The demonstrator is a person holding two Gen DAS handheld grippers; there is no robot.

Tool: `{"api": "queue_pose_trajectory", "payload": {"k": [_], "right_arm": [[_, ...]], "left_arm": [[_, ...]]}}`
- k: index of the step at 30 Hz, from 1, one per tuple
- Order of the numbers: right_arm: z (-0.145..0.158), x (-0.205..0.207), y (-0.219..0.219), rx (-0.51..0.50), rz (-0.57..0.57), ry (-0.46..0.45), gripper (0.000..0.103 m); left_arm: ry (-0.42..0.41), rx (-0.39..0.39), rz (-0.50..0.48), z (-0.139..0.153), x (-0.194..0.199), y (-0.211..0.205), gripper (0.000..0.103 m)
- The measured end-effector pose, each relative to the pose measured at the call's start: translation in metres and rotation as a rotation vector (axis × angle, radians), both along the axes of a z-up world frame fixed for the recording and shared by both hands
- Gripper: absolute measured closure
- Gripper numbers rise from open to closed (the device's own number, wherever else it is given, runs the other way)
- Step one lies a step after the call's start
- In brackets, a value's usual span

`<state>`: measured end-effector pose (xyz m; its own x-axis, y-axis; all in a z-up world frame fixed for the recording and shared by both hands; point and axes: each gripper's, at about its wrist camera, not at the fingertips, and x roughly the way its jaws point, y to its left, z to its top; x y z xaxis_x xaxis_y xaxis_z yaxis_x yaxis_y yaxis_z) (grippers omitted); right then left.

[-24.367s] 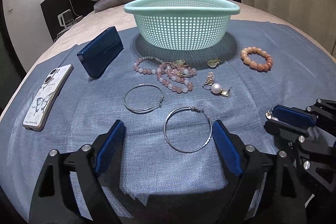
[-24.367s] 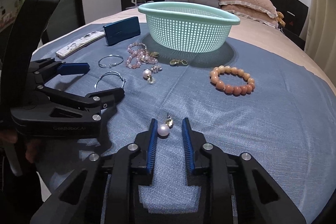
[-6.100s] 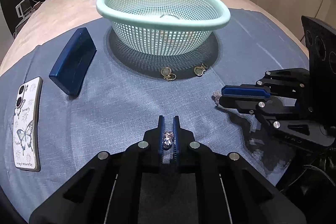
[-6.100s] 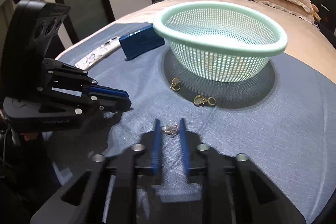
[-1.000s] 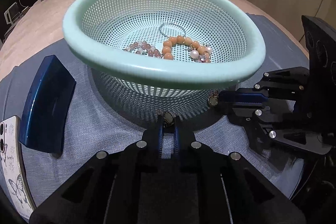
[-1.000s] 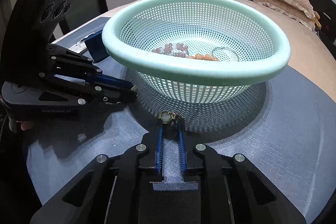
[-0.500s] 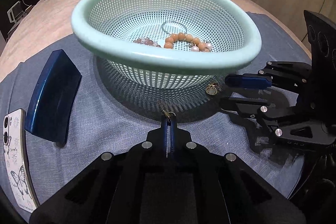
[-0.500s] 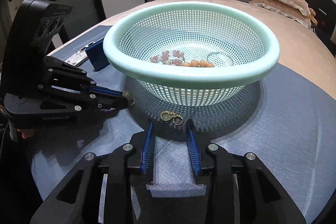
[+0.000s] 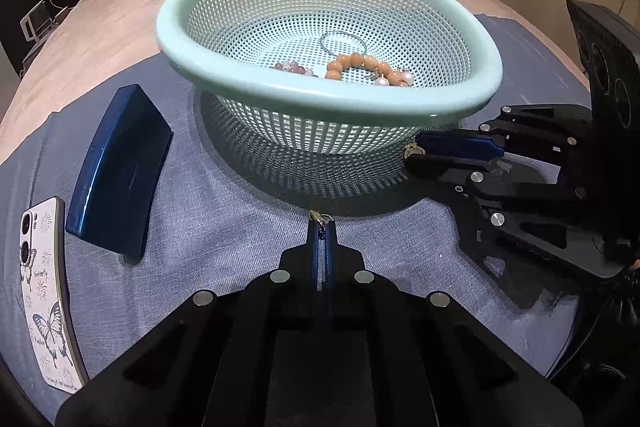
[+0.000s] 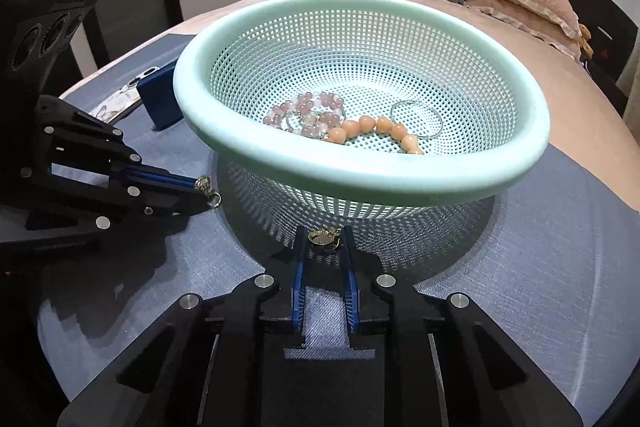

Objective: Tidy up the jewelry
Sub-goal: 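Grasp a gold charm earring with the right tool while the left tool grasps another, then carry both gold charm earrings into the mint basket and open both tools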

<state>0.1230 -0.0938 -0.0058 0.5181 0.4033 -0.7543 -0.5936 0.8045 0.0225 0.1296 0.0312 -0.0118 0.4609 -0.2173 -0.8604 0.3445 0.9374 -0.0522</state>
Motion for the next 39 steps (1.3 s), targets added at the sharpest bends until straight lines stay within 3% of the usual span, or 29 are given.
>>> {"api": "queue_pose_trajectory", "payload": {"k": [10,17,25,31,39], "right_arm": [[0.023,-0.008,-0.052,0.060,-0.139,0.011,0.089],[0.073,-0.002,-0.081,0.101,-0.196,-0.113,0.089],[0.126,0.008,-0.065,0.140,-0.118,-0.238,0.089],[0.125,0.020,-0.041,0.132,-0.042,-0.234,0.089],[0.108,0.041,-0.026,0.133,-0.010,-0.187,0.089]], "left_arm": [[-0.030,0.027,-0.028,0.021,-0.019,-0.006,0.100],[-0.095,0.061,-0.015,0.058,-0.025,0.003,0.100],[-0.213,0.122,-0.018,0.115,-0.011,0.009,0.100],[-0.220,0.123,-0.044,0.129,0.012,-0.003,0.099],[-0.177,0.081,-0.060,0.111,0.044,-0.017,0.099]]}}
